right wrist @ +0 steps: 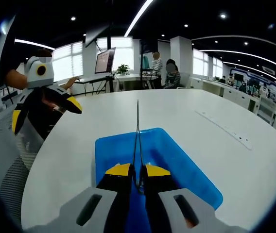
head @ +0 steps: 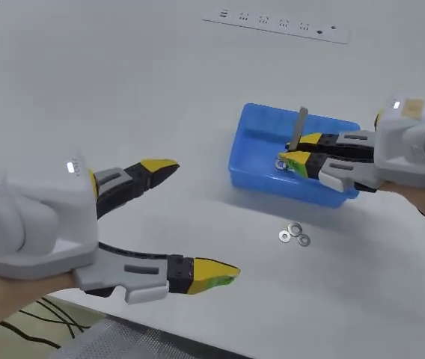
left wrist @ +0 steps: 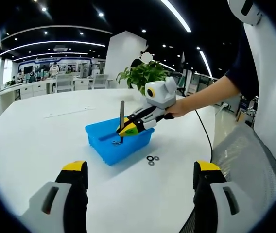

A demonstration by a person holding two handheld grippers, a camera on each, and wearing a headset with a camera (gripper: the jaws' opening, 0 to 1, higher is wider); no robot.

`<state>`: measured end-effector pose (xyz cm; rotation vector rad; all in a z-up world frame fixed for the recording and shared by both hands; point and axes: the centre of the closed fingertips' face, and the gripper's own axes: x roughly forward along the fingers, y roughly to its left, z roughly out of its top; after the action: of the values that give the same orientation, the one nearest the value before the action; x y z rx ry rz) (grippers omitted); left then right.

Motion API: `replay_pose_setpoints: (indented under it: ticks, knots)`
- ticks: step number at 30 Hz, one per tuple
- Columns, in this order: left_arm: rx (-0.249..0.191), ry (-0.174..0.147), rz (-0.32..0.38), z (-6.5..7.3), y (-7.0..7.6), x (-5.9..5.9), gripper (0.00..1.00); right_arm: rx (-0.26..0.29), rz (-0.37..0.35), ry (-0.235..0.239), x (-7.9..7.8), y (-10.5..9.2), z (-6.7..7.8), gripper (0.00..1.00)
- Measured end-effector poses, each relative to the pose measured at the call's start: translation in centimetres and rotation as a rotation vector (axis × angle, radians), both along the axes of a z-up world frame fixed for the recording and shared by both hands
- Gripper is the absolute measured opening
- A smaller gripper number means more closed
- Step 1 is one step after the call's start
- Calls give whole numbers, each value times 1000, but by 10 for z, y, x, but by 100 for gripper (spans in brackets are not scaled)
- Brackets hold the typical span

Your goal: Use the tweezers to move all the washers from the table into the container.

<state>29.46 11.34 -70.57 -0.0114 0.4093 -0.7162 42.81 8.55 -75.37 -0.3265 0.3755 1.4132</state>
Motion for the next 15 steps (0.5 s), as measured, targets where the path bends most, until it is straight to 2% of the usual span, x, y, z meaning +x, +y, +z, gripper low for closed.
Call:
replay_pose_setpoints:
  ticks: [6,7,10,12,15]
  knots:
    - [-16,-3,10,2,1,1,94,1,-5,-21,0,-2,9,8]
    - [-19,-5,11,3,1,1,94,-5,-6,-37,0,-3,10,8]
    - [-48,-18,21,10,1,10,91,-2,2,-53,-3,-5,19,8]
    - [-53,-27,26,13,1,17,89,1,4,-61,-5,-5,24,8]
    - [-65,-61,28,22,-2,34,80,5,8,-72,-9,-6,29,8]
